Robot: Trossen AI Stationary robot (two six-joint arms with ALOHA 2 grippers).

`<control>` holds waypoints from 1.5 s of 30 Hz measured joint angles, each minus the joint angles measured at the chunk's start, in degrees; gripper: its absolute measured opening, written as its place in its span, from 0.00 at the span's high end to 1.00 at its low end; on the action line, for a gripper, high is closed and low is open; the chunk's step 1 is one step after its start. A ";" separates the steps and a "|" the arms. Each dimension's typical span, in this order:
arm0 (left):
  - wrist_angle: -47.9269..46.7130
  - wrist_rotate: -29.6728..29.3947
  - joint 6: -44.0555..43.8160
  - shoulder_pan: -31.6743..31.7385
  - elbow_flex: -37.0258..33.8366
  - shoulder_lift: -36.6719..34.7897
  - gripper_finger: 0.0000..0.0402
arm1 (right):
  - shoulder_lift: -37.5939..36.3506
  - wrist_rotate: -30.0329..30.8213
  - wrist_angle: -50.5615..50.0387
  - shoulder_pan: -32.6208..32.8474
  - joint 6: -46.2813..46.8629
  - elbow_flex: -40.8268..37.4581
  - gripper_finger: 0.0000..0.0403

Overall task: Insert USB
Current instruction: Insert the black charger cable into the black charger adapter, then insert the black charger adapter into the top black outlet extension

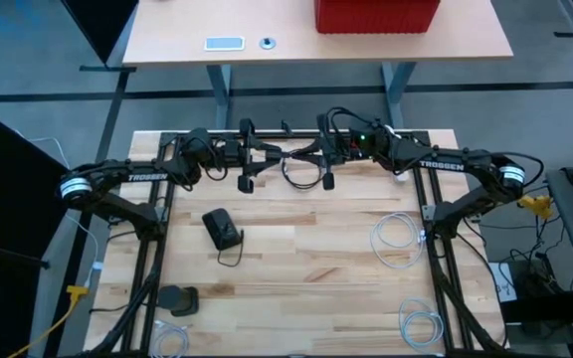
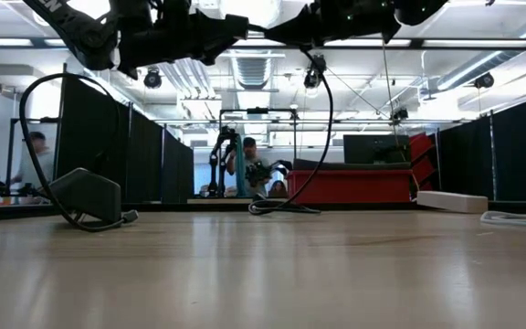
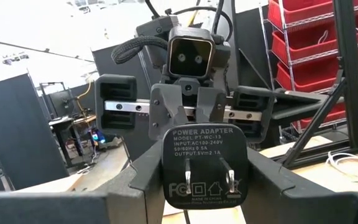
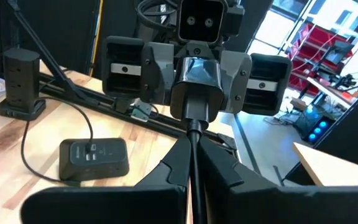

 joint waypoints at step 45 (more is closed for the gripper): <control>-1.95 -7.59 -26.47 0.57 0.00 1.17 0.65 | -1.34 30.20 -1.91 9.96 -45.04 -0.68 0.59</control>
